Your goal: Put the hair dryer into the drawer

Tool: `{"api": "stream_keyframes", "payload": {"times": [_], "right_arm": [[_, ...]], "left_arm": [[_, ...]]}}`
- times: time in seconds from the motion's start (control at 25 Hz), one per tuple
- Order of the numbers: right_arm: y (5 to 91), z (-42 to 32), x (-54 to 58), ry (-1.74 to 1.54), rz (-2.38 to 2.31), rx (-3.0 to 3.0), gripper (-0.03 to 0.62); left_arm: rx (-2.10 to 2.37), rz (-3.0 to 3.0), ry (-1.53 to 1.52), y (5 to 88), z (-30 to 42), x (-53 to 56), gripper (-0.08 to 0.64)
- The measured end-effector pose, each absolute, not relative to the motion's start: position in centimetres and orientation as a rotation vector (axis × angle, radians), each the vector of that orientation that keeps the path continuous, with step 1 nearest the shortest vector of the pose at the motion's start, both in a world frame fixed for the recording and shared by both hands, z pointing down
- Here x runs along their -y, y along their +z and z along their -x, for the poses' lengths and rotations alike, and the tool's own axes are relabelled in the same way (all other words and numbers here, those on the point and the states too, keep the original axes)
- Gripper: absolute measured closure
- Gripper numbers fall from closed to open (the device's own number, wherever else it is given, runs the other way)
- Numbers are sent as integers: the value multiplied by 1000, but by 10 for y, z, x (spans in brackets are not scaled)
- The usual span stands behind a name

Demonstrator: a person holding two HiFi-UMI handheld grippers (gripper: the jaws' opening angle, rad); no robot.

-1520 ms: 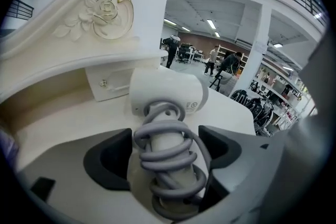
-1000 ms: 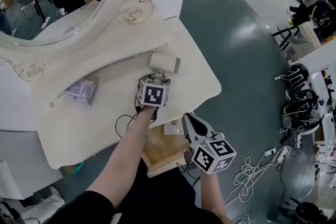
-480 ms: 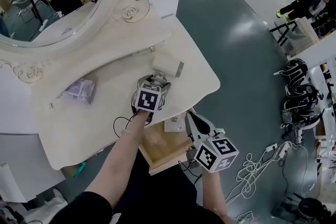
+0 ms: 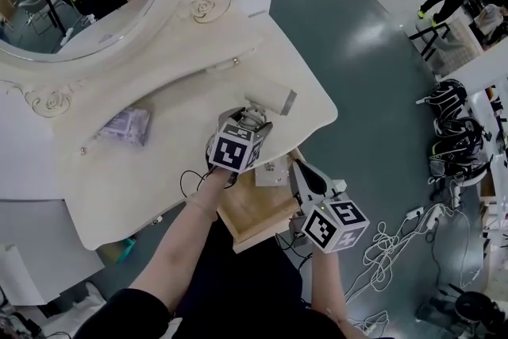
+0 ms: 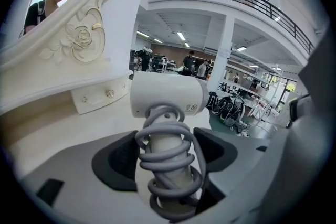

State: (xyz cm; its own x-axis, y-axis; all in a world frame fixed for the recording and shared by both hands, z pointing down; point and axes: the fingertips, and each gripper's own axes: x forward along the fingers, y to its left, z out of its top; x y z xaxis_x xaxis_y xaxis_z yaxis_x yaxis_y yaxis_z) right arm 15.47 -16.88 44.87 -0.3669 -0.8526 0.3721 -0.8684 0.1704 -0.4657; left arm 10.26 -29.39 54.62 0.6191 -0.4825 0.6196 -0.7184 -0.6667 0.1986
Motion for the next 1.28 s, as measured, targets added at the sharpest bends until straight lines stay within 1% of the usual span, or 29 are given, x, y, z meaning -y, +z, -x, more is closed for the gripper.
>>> {"api": "stream_keyframes", "payload": {"times": [1.0, 1.28], "right_arm": [[435, -194, 107, 943, -2040, 2242, 578], [438, -220, 97, 931, -2158, 2158, 578]], "left_arm": [[583, -2575, 765, 519, -132, 159, 238], [474, -2581, 806, 532, -132, 126, 239]]}}
